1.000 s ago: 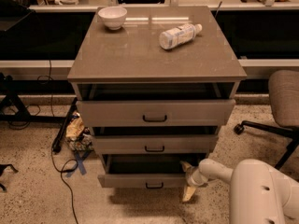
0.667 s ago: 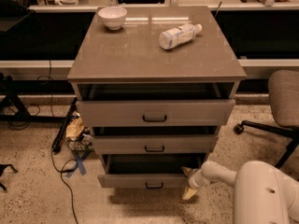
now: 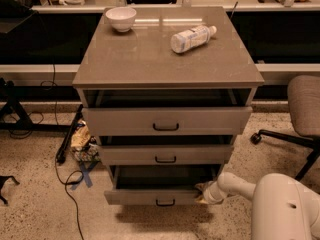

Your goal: Open bottom drawer

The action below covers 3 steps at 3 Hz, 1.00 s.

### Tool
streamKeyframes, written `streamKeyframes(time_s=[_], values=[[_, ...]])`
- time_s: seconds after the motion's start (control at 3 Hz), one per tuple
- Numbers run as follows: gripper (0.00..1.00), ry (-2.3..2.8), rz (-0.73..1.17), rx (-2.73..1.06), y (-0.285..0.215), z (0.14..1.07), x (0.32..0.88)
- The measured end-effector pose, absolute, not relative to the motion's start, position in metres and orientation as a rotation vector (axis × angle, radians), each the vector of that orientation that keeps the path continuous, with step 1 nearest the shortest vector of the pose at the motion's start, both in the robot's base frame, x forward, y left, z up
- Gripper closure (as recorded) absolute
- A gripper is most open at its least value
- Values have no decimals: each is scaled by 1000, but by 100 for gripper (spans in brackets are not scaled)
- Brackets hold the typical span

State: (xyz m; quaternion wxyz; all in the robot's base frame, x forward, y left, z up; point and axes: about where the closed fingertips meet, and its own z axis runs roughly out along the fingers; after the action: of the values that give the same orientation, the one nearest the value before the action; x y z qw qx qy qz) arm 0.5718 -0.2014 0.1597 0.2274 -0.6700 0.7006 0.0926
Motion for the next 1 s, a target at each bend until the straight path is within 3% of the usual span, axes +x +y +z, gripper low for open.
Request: streamKeyframes(time_s=[0.33, 0.67, 1.0], values=[[89, 1930, 255, -1846, -201, 162, 572], [100, 1930, 255, -1846, -201, 162, 572], [100, 1930, 255, -1845, -201, 162, 572]])
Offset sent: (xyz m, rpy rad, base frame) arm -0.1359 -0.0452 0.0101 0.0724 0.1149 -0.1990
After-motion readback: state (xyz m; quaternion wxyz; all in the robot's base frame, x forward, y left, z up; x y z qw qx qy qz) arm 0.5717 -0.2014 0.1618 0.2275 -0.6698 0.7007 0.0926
